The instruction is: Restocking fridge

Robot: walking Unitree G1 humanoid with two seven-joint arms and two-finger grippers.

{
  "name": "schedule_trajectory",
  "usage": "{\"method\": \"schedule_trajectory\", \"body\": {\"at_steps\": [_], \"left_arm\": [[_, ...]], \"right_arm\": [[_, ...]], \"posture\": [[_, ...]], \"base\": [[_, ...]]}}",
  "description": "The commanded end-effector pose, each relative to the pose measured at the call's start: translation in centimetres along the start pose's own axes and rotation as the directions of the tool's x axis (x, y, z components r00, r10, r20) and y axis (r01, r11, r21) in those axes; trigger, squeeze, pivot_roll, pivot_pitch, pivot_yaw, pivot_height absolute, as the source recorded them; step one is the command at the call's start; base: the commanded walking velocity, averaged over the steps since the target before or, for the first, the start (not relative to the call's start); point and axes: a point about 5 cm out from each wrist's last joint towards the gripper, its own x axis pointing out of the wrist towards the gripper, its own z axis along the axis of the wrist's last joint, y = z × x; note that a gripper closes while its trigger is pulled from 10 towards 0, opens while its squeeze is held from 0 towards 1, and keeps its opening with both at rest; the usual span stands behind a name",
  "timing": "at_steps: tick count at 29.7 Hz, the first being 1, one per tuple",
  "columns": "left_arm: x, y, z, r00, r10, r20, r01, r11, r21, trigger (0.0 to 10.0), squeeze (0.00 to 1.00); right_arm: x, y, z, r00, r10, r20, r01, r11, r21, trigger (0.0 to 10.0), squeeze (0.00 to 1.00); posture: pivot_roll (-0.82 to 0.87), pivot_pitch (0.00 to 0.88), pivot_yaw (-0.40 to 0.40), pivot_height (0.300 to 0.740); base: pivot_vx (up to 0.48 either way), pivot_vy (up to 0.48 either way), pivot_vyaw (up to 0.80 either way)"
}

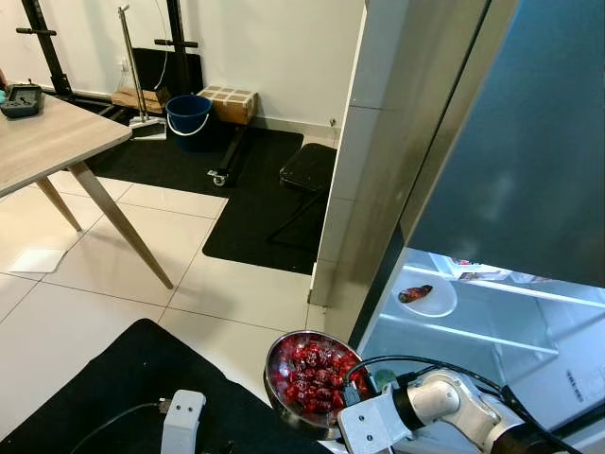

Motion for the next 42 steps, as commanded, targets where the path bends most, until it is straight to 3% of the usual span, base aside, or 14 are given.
{"method": "schedule_trajectory", "body": {"at_steps": [1, 13, 28, 42], "left_arm": [[0.0, -0.1, -0.1, 1.0, -0.012, -0.005, 0.013, 1.0, 0.013, 10.0, 0.0], [0.0, -0.3, -0.2, 1.0, -0.018, -0.007, 0.018, 1.0, 0.012, 10.0, 0.0], [0.1, -0.3, 0.0, 1.0, -0.015, 0.002, 0.015, 1.0, -0.001, 10.0, 0.0], [0.2, -0.2, 0.5, 1.0, -0.017, 0.016, 0.017, 1.0, 0.009, 10.0, 0.0]], "right_arm": [[-0.2, -0.1, 0.0, 1.0, -0.008, -0.011, 0.007, 1.0, -0.008, 10.0, 0.0], [-0.3, -0.1, -0.2, 0.999, -0.002, -0.036, 0.002, 1.0, -0.007, 10.0, 0.0], [-0.5, -0.7, -0.7, 0.995, -0.05, -0.089, 0.054, 0.998, 0.04, 10.0, 0.0], [-0.4, -1.4, -0.9, 0.989, -0.07, -0.128, 0.078, 0.995, 0.057, 10.0, 0.0]], "posture": [[-0.04, 0.0, -0.045, 0.74], [-0.04, 0.0, -0.046, 0.74], [-0.05, 0.0, -0.05, 0.74], [-0.04, 0.0, -0.05, 0.74]], "base": [[0.0, -0.349, 0.0], [0.0, -0.349, 0.0], [0.0, 0.0, 0.0], [0.0, 0.0, -0.73]]}}
